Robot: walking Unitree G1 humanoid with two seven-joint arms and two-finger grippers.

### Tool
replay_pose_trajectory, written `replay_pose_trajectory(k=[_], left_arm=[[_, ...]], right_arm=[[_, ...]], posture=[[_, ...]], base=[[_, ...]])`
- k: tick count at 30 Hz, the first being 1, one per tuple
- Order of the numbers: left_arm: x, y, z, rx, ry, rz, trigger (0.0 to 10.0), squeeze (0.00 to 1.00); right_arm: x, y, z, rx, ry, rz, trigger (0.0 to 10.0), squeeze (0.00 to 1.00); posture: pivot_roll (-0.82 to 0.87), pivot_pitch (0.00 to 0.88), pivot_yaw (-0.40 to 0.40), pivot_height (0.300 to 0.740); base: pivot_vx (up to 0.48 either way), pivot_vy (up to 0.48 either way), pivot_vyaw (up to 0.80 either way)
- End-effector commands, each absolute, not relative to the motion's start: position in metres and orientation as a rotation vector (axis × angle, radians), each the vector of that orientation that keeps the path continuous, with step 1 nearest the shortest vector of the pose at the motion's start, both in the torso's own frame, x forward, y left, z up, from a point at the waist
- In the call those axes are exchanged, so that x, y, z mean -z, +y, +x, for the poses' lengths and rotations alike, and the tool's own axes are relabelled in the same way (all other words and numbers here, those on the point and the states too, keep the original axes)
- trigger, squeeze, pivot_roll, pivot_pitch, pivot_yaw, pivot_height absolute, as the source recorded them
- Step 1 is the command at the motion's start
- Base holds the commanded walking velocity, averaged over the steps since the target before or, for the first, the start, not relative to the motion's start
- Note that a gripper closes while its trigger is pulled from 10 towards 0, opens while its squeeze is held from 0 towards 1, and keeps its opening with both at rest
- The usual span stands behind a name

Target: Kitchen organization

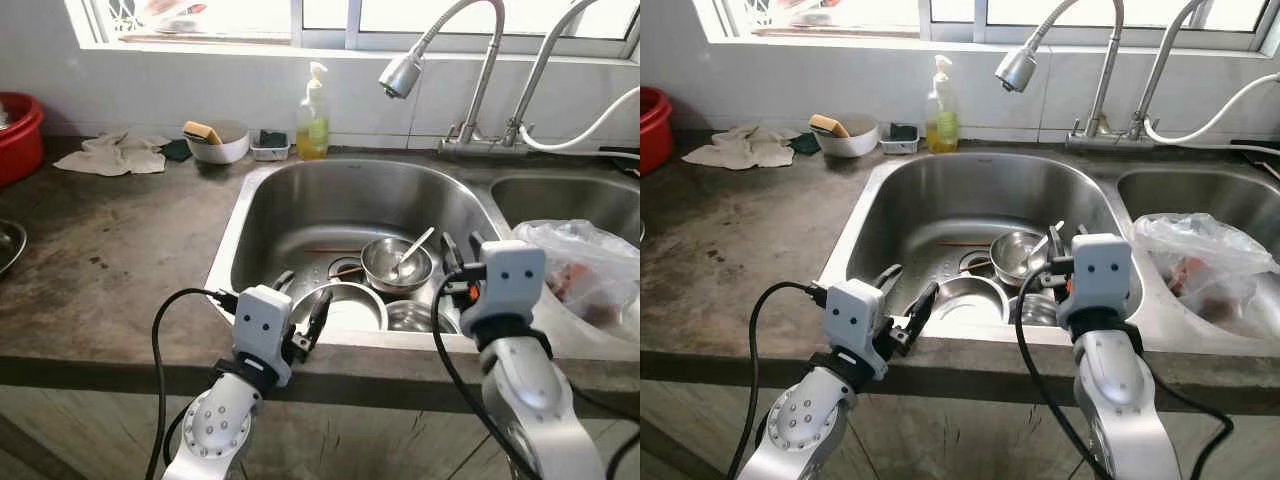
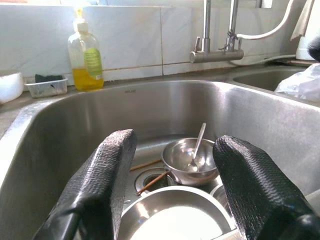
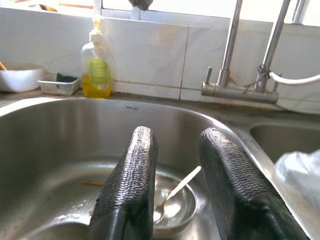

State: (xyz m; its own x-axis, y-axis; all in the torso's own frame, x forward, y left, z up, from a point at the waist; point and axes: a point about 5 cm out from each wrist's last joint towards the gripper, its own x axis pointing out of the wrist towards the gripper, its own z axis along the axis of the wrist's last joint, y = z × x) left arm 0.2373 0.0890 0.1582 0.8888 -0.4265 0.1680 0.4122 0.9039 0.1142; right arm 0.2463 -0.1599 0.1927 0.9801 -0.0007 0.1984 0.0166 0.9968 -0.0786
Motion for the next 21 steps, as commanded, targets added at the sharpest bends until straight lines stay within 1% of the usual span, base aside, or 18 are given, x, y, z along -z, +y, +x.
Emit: replay_pose_trajectory(k=[1,9,14,16,21], left_arm=[[-0.157,0.089,0.238,0.431,-0.188,0.077,10.0,0.00],[-0.156,0.087,0.236,0.431,-0.186,0.068,10.0,0.00],[-0.156,0.089,0.235,0.427,-0.183,0.068,10.0,0.00],[-0.156,0.089,0.235,0.426,-0.182,0.072,10.0,0.00],[-0.154,0.089,0.234,0.422,-0.177,0.072,10.0,0.00]], right_arm=[[-0.200,-0.158,0.242,-0.007,-0.240,-0.067,10.0,0.00],[-0.201,-0.150,0.243,-0.038,-0.248,-0.062,10.0,0.00],[-0.202,-0.147,0.248,-0.047,-0.257,-0.070,10.0,0.00],[-0.202,-0.147,0.249,-0.044,-0.258,-0.071,10.0,0.00],[-0.203,-0.147,0.253,-0.037,-0.262,-0.068,10.0,0.00]], posture=[[0.01,0.000,-0.045,0.740],[0.01,0.000,-0.047,0.740],[0.02,0.000,-0.052,0.740],[0.02,0.000,-0.050,0.740],[0.03,0.000,-0.050,0.740]], base=[[0.000,0.000,0.00],[0.000,0.000,0.00],[0.000,0.000,0.00],[0.000,0.424,0.53],[0.000,0.454,0.80]])
